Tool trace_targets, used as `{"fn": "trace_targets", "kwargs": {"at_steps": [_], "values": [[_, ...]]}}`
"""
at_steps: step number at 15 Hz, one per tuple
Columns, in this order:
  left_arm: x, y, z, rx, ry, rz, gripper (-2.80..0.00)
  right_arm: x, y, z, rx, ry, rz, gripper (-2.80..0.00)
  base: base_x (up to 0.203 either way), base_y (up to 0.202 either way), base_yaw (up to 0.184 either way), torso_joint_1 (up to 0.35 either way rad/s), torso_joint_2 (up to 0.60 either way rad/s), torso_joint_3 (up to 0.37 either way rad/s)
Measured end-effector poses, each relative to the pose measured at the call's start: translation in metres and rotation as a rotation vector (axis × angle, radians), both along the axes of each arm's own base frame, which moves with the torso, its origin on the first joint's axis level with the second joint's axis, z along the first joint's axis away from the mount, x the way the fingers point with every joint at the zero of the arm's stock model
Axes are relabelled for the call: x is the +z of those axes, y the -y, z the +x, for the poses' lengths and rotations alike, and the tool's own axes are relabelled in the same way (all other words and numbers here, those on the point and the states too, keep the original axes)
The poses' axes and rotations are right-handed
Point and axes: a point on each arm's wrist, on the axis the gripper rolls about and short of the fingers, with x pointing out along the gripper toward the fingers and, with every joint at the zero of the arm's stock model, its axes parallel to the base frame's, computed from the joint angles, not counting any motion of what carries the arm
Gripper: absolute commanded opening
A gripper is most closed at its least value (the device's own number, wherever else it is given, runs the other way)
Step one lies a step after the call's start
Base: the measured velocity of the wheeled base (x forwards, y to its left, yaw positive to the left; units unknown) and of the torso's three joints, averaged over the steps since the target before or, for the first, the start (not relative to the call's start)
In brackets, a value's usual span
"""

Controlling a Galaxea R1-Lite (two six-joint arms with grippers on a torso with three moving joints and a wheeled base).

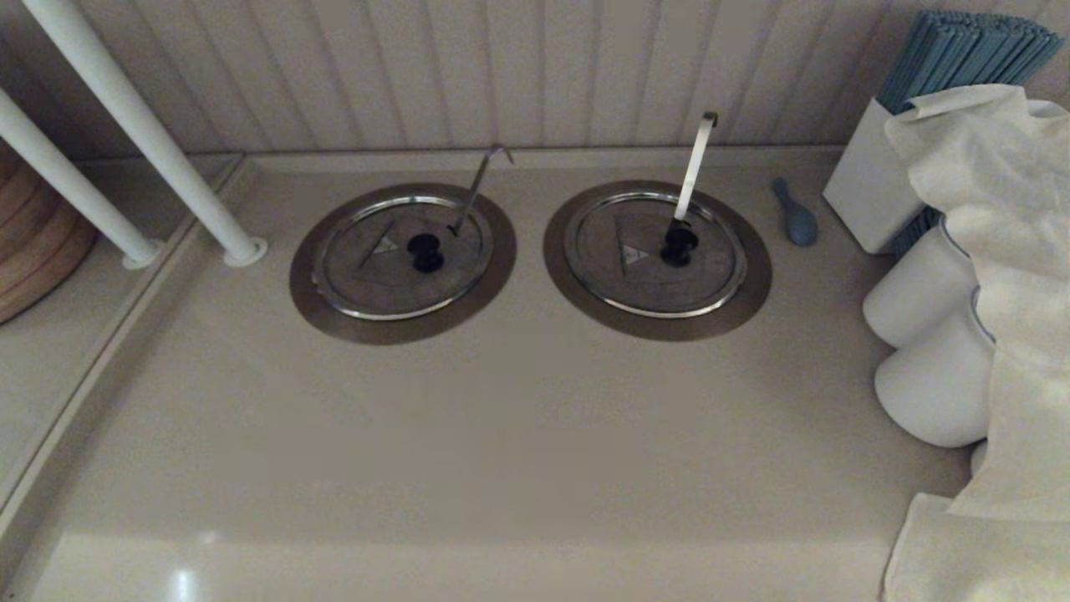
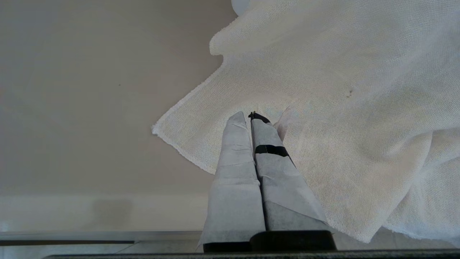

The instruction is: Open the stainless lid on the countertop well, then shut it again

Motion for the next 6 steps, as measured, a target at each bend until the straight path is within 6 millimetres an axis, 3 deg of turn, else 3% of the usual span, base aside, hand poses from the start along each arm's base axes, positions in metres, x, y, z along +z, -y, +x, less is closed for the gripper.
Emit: {"fn": "trace_targets", "kwargs": {"at_steps": [6], "values": [[0.0002,0.0000,0.0000,0.001,0.001,-0.002,-2.80,0.0000,0.0000,0.0000,-0.002,0.000,0.007,-2.80,0.000,0.000,0.000,0.000,0.00,0.000]]}}
